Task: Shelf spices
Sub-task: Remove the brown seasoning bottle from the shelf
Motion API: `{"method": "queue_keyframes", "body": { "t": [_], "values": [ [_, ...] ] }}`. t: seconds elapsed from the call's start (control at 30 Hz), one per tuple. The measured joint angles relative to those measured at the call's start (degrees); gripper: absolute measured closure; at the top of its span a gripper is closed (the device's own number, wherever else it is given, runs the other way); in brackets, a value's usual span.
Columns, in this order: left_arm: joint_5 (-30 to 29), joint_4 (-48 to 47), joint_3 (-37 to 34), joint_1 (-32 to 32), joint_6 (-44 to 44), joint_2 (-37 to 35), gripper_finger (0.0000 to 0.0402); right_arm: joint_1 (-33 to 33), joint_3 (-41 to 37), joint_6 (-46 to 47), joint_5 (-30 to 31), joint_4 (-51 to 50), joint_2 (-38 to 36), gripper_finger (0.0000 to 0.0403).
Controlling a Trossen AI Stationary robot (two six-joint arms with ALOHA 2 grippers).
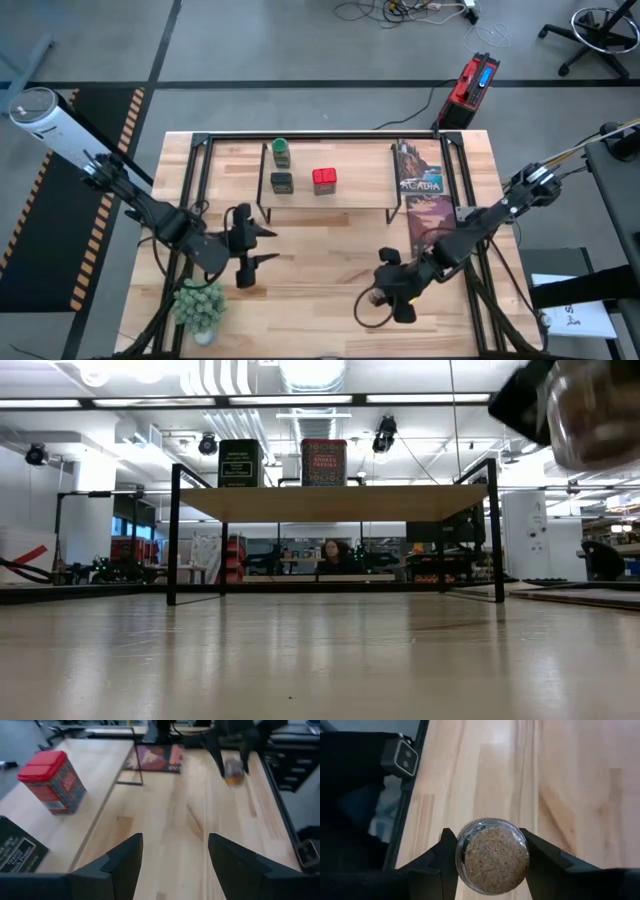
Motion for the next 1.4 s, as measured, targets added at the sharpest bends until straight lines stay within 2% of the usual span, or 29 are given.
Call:
{"method": "queue_keyframes", "body": {
  "t": [0.27, 0.5, 0.67, 0.8, 0.93, 1.4],
  "values": [
    [-3.3, 2.5, 0.0, 0.0, 0.0, 3.1, 0.0185, 1.4, 3.1, -4.1, -2.4, 1.0, 11.4, 0.0244],
    [-3.8, 3.6, 0.0, 0.0, -0.8, 4.5, 0.0189, 5.0, 6.7, -3.2, -1.8, 0.8, 16.5, 0.0242],
    [-4.0, 3.6, 0.0, 0.1, -0.7, 4.3, 0.0190, 7.1, 7.6, 1.4, 0.9, -4.3, 18.1, 0.0243],
    [-5.2, 3.7, 0.0, 0.0, 0.0, 4.0, 0.0191, 7.4, 7.6, 4.2, 2.3, -4.3, 18.1, 0.0240],
    [-5.2, 3.5, 0.0, 0.0, 0.5, 3.8, 0.0188, 7.5, 7.5, 5.7, 4.0, -6.5, 18.1, 0.0222],
    [-5.2, 2.8, 0.0, 0.0, 1.0, 3.4, 0.0171, 7.7, 9.0, 7.2, 4.0, -10.0, 18.0, 0.0154]
  ]
}}
